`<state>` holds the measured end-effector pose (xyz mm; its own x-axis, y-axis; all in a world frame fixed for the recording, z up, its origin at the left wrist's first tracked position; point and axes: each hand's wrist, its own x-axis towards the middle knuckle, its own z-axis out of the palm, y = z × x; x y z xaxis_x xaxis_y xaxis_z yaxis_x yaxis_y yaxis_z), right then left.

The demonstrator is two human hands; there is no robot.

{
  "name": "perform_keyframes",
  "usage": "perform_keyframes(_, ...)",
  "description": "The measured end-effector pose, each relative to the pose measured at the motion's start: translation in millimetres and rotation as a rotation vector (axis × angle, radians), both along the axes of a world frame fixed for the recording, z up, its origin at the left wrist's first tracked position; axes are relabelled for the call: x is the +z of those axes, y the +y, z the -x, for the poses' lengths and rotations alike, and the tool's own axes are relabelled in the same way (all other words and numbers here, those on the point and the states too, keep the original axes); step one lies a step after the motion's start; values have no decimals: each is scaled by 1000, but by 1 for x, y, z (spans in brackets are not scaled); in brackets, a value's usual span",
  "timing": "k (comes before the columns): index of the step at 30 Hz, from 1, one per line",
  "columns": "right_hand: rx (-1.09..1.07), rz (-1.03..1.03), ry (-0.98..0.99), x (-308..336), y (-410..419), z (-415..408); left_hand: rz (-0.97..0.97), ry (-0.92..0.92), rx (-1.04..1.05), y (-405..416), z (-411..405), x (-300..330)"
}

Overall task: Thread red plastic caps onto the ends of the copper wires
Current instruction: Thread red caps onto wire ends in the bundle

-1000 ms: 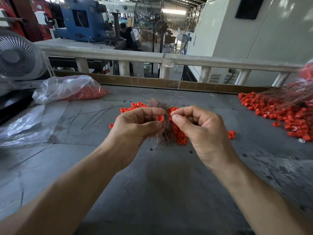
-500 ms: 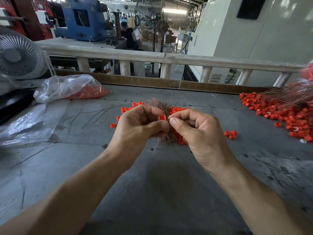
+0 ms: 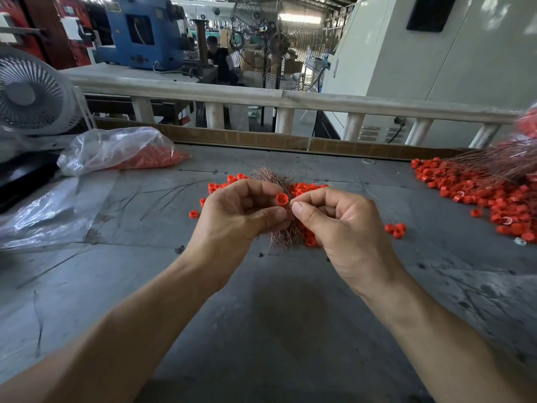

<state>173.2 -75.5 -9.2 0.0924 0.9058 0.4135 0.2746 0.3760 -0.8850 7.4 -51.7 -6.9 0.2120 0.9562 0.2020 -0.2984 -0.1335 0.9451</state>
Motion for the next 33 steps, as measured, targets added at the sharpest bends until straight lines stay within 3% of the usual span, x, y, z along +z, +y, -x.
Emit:
perform_keyframes(22, -1, 34, -9, 5, -2, -6, 45, 62, 8, 2, 4, 0)
perform_keyframes(33, 134, 180, 133, 2, 0, -6, 117, -2, -79, 5, 8, 1)
